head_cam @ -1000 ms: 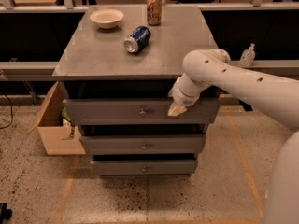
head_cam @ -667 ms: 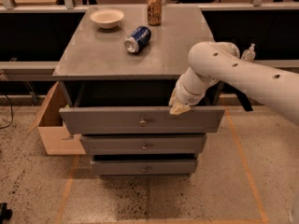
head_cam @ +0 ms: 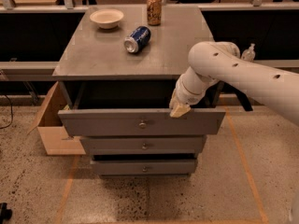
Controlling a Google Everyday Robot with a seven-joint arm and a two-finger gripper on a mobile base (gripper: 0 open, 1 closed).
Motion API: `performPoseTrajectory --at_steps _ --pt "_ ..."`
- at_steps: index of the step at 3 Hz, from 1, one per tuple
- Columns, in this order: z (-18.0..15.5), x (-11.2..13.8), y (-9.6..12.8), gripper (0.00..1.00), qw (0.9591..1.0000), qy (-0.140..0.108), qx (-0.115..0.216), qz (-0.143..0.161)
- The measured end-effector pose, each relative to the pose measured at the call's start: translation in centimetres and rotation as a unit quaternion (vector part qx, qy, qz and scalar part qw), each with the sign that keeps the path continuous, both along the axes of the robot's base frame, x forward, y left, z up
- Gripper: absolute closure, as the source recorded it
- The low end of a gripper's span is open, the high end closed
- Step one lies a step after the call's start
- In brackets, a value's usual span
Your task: Open top drawer
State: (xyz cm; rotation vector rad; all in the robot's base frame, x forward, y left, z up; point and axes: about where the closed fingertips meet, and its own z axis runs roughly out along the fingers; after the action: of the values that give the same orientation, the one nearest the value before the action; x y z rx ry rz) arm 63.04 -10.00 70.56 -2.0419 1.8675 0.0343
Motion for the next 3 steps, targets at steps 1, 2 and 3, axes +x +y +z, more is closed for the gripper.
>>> performPoseTrajectory --at_steps 1,2,3 --pt "3.6 -3.2 -0.8 0.60 0.9997 0.019 0.004 -0.012" --pt "8.3 -6.7 -2.0 0.36 0.9990 0.035 0.007 -0.028" --pt "10.2 -8.3 -2.5 0.34 0.9987 0.032 0.011 -0.038"
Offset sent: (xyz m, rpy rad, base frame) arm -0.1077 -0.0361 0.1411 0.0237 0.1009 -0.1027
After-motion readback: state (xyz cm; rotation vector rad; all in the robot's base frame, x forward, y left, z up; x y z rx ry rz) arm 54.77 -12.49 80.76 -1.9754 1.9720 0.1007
